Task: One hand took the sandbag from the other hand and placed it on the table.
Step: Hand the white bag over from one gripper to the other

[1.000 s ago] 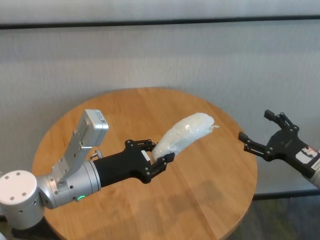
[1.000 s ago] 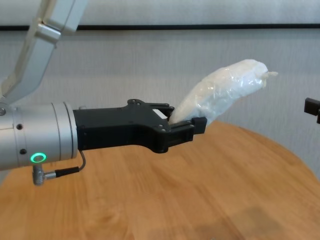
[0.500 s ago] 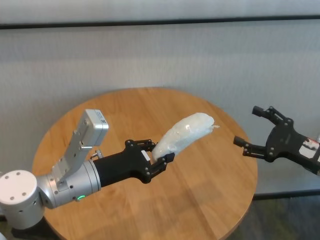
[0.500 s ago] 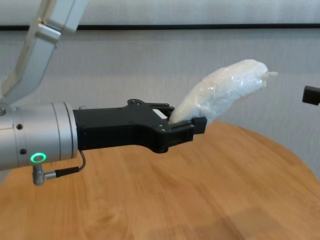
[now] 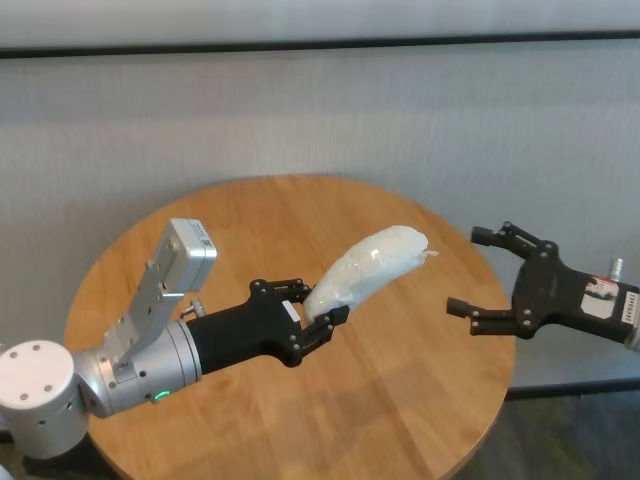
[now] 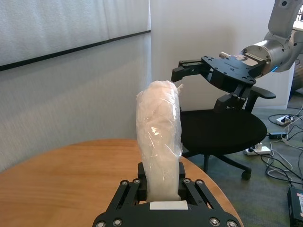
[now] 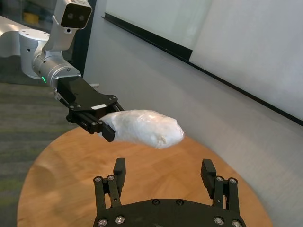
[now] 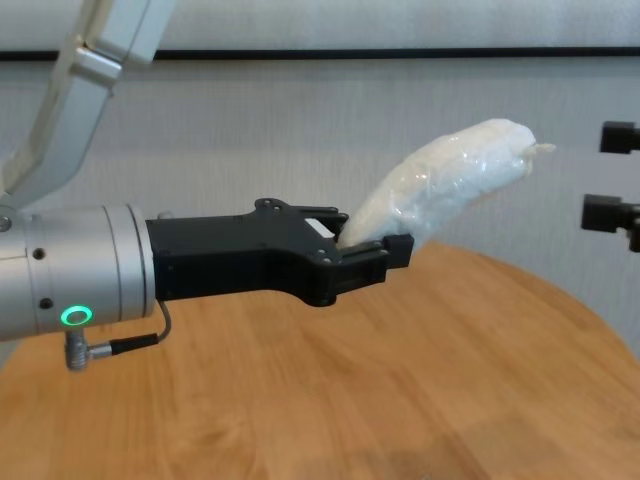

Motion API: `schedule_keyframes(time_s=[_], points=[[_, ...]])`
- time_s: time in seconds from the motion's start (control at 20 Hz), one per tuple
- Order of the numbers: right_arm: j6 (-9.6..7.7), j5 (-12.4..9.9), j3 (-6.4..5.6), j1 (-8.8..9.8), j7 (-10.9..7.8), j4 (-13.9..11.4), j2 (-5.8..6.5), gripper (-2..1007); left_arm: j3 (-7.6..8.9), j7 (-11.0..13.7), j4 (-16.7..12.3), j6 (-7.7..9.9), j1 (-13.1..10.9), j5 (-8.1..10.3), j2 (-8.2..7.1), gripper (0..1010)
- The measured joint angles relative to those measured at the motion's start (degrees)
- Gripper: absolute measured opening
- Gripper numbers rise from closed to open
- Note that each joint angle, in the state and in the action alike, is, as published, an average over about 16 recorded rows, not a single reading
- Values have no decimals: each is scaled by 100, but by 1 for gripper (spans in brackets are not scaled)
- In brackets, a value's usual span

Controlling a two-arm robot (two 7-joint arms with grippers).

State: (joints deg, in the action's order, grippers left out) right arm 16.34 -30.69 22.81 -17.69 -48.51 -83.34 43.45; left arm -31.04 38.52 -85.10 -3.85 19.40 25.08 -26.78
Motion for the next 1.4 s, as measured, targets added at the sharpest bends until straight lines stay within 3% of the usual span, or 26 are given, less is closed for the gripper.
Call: schedule_keyframes(time_s=[0.4,0.75,1.05,1.4], points=[[-50,108,226,-369,-319,219,-207,1000,0,0,0,0,0,0,0,357],[-53,96,323,-533,-279,409,-400,1000,0,0,0,0,0,0,0,357],[-69,82,254,-400,-19,352,-464,1000,0,0,0,0,0,0,0,357],[-283,-128,48,13,301,36,-455,1000,0,0,0,0,0,0,0,357]])
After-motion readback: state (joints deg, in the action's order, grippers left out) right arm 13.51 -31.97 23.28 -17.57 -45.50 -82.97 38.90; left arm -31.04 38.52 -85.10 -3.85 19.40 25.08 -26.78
